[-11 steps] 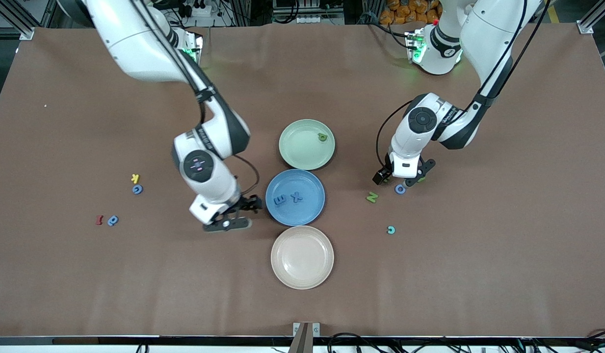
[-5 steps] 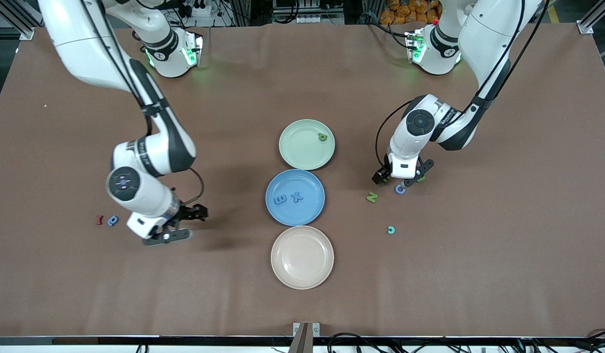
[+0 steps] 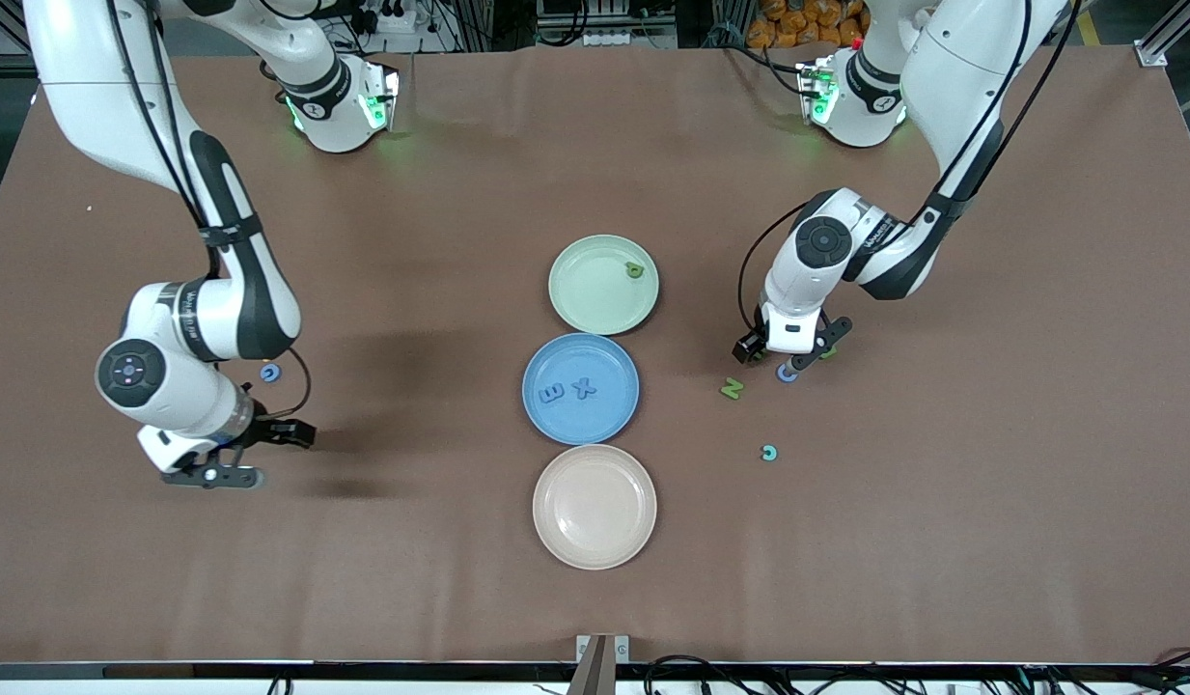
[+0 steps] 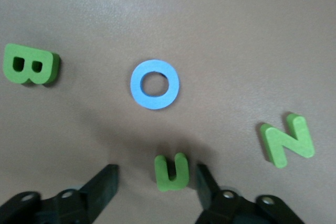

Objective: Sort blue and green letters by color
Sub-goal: 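Grasp the green u with the left gripper while the right returns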

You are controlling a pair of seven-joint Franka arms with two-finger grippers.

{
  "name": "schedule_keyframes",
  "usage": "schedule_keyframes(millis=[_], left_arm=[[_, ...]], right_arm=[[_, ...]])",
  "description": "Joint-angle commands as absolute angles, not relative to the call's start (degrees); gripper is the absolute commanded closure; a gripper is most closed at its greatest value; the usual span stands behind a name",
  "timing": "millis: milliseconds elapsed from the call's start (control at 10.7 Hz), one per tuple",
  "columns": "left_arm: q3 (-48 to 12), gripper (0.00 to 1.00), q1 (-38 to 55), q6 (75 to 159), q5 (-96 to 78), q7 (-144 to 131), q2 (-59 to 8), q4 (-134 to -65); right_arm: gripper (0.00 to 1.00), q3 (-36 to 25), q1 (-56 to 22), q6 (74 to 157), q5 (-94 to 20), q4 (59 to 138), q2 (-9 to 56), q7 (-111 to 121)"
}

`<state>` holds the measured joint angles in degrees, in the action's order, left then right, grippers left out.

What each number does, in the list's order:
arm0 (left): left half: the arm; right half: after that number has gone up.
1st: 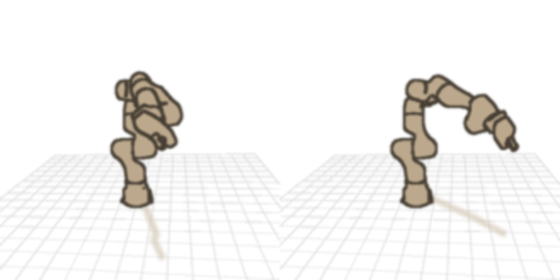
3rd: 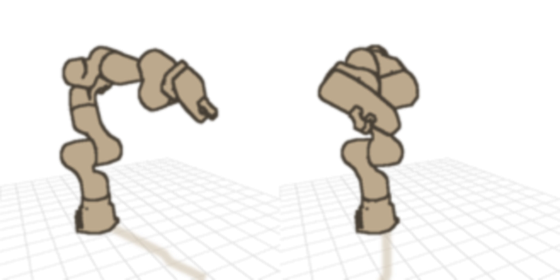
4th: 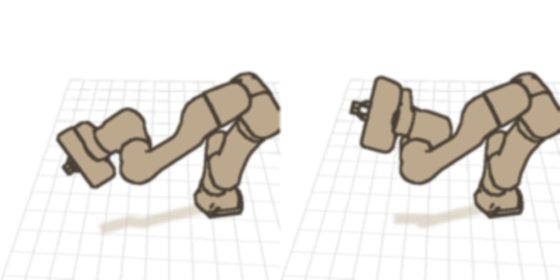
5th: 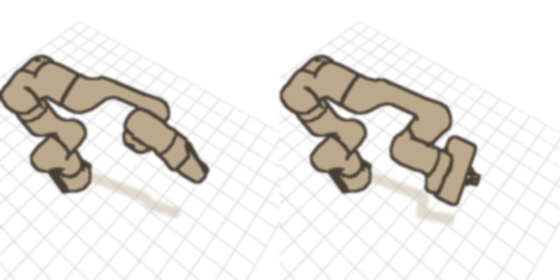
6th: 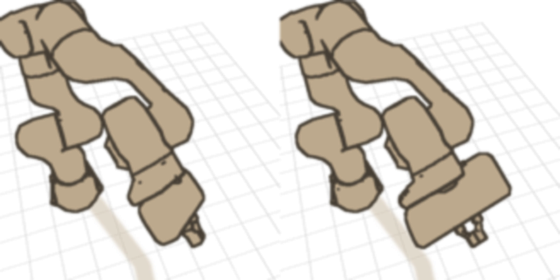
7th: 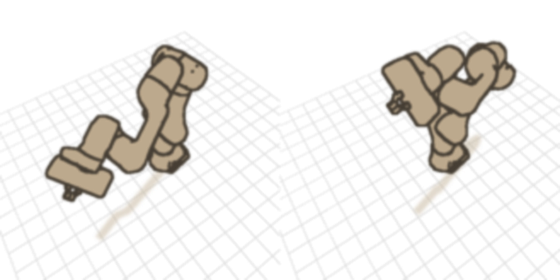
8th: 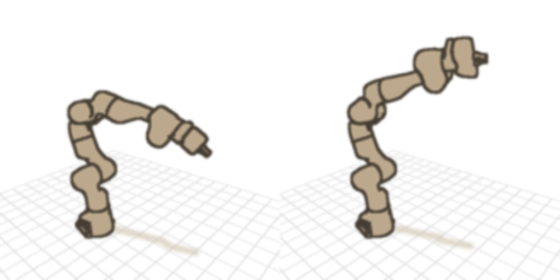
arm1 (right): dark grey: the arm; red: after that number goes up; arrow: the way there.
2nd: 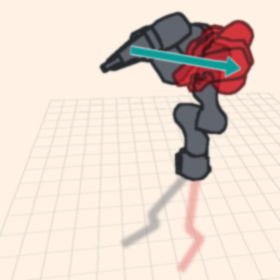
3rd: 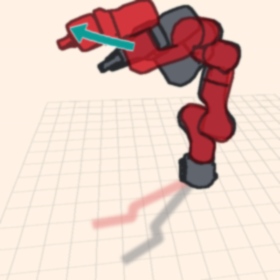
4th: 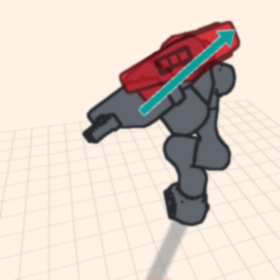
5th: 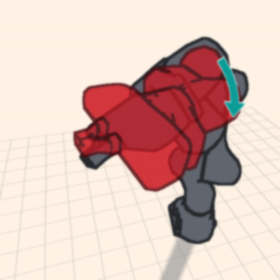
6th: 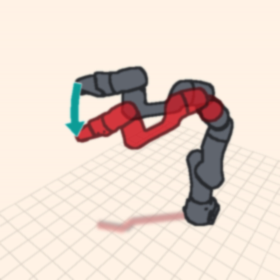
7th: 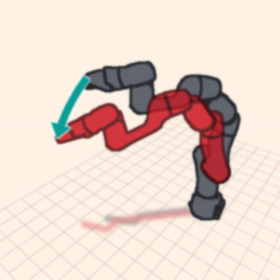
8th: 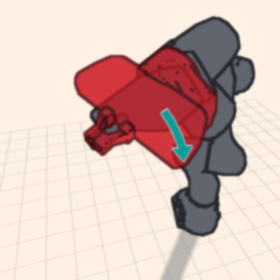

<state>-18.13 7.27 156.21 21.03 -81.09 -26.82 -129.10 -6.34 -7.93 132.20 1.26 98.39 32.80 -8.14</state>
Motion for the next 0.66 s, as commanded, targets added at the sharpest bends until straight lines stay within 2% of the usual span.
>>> schedule_keyframes(millis=[0, 188, 563], left_arm=[[-17.75, 1.00, 7.38, 155.48, 23.29, -83.06, -27.42, -128.15], [-17.75, 1.00, 7.38, 155.48, 23.29, -83.06, -27.42, -128.15], [-17.75, 1.00, 7.56, 154.08, 23.38, -82.97, -26.98, -126.66]], right_arm=[[0.00, -7.56, -7.21, 132.28, 1.32, 101.16, 30.41, -25.25], [0.00, -7.56, -5.46, 132.62, 1.23, 101.16, 30.41, -33.02], [0.00, -7.73, -0.27, 133.15, -5.27, 101.07, 29.71, -33.13]])
